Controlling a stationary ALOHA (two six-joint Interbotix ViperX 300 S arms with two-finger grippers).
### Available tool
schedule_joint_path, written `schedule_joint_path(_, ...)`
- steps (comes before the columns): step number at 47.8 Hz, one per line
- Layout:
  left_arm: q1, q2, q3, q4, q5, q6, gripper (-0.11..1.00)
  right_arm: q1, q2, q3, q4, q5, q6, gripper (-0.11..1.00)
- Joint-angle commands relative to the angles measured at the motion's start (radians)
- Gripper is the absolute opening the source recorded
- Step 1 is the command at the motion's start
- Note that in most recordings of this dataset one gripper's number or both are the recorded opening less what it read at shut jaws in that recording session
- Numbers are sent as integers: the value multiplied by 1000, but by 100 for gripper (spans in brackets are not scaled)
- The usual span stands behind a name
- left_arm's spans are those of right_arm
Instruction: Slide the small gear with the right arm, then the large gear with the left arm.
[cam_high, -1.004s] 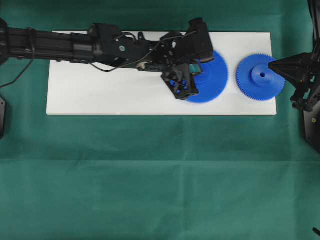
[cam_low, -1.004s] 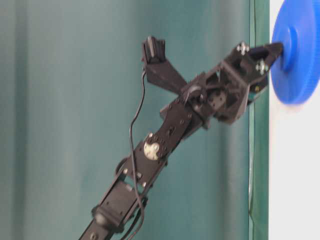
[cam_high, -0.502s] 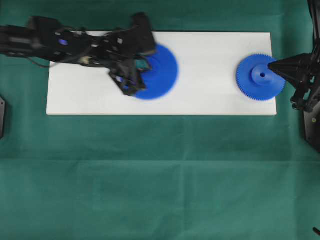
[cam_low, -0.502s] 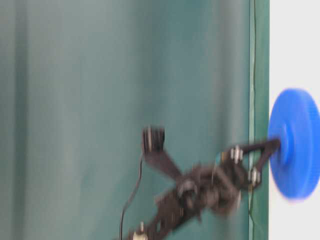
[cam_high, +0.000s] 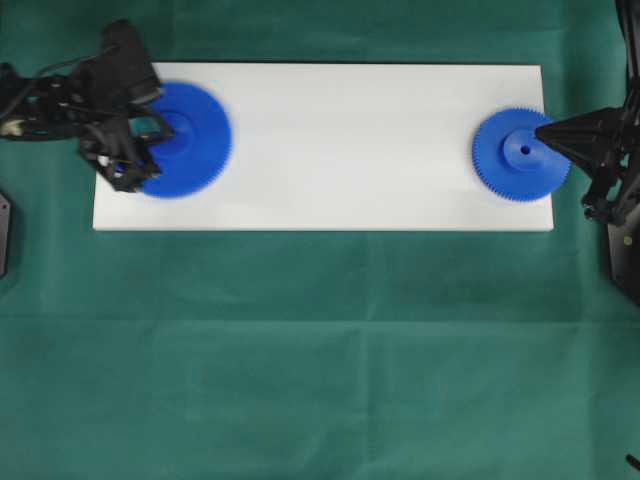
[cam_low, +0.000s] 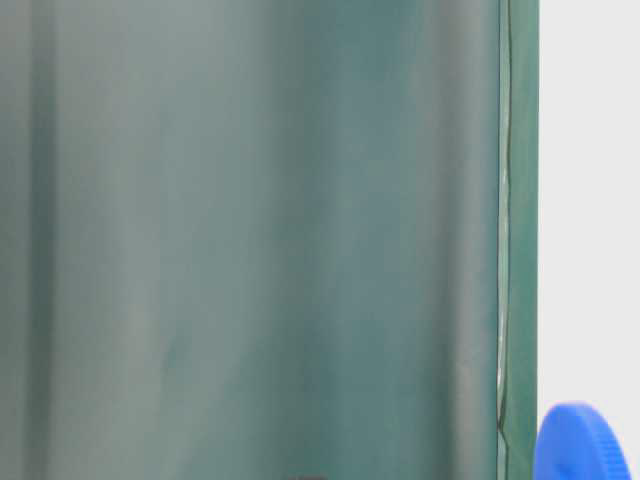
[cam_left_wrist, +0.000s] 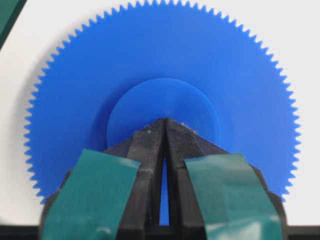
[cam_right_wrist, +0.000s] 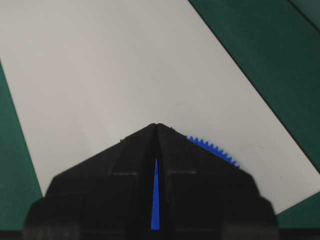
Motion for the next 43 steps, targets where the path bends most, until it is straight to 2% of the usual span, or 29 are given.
schedule_joint_path(1, 15, -40, 37, -2, -11, 0, 0, 2, 3, -17, 0, -9, 2, 51)
schedule_joint_path(22, 15, -35, 8, -3, -18, 2, 0, 2, 3, -17, 2, -12, 2, 51)
schedule_joint_path(43, 14, -170, -18, -2, 48, 5, 0, 2, 3, -15, 2, -14, 2, 51)
